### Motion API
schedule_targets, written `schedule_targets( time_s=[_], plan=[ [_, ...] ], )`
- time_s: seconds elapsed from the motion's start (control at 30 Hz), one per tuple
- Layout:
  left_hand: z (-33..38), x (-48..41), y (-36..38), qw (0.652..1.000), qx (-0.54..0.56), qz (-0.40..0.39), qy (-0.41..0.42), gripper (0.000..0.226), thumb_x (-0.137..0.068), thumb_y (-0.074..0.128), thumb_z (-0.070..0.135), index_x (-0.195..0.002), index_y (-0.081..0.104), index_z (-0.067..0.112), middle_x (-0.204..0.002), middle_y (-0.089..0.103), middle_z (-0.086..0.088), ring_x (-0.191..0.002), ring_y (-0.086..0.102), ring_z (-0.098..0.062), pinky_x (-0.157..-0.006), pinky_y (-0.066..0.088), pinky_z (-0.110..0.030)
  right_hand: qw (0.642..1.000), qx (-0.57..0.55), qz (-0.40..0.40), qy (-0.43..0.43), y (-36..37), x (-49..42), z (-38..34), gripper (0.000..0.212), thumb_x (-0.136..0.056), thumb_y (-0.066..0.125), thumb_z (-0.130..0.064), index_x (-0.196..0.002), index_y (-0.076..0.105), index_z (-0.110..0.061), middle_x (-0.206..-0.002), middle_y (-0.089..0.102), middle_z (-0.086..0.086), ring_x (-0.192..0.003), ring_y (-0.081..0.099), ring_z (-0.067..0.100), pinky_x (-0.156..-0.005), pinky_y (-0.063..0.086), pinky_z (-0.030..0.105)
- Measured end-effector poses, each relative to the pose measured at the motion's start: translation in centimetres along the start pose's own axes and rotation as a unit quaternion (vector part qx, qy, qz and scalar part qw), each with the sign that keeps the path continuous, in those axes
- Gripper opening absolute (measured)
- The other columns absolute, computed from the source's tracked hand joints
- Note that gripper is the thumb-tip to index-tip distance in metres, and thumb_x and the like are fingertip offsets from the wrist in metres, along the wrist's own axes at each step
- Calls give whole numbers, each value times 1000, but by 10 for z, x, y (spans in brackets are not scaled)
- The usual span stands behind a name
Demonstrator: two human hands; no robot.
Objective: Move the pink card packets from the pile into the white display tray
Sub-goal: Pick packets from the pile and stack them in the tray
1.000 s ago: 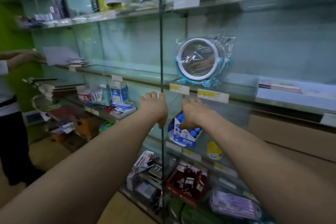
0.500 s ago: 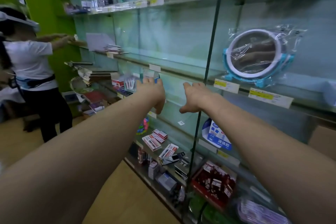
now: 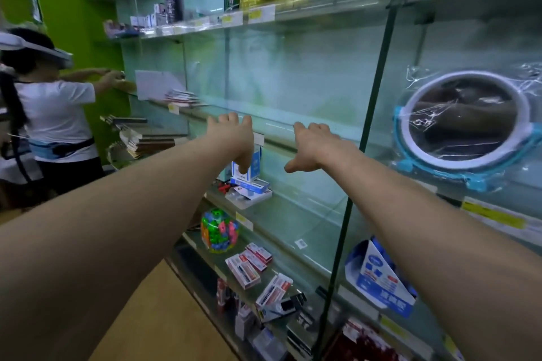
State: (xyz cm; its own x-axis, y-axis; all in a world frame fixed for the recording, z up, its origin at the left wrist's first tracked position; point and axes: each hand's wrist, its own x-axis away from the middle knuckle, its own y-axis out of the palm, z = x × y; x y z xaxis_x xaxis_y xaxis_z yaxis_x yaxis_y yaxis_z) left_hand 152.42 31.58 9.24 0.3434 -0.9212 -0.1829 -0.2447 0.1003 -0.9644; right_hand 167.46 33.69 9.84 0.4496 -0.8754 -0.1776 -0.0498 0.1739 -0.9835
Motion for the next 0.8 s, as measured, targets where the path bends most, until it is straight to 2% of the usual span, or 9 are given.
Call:
schedule_targets(
  time_s=[0.4, 0.63, 0.8],
  plan=[
    [-10, -95, 7, 1000, 25, 5, 7, 117, -69, 81, 39, -152, 2, 12, -155, 14, -19, -142, 15, -38, -114, 16, -51, 1000, -11, 7, 5, 7, -96, 0, 81, -81, 68, -42, -143, 24, -14, -143, 34, 12, -134, 29, 30, -98, 37, 41],
    [-31, -136, 19, 1000, 29, 3, 9, 117, -70, 80, 41, -152, 1, 12, -155, 14, -19, -143, 15, -37, -114, 15, -51, 1000, -13, 1, -2, 12, -136, -21, 85, -82, 67, -43, -146, 19, -14, -145, 32, 12, -134, 29, 31, -99, 36, 42],
    [-55, -170, 30, 999, 31, 15, 24, 117, -70, 80, 42, -151, 2, 11, -154, 16, -19, -141, 18, -37, -113, 20, -49, 1000, -4, 7, 7, 17, -169, -45, 84, -82, 68, -41, -146, 21, -13, -142, 33, 13, -132, 30, 31, -97, 37, 42]
  ],
)
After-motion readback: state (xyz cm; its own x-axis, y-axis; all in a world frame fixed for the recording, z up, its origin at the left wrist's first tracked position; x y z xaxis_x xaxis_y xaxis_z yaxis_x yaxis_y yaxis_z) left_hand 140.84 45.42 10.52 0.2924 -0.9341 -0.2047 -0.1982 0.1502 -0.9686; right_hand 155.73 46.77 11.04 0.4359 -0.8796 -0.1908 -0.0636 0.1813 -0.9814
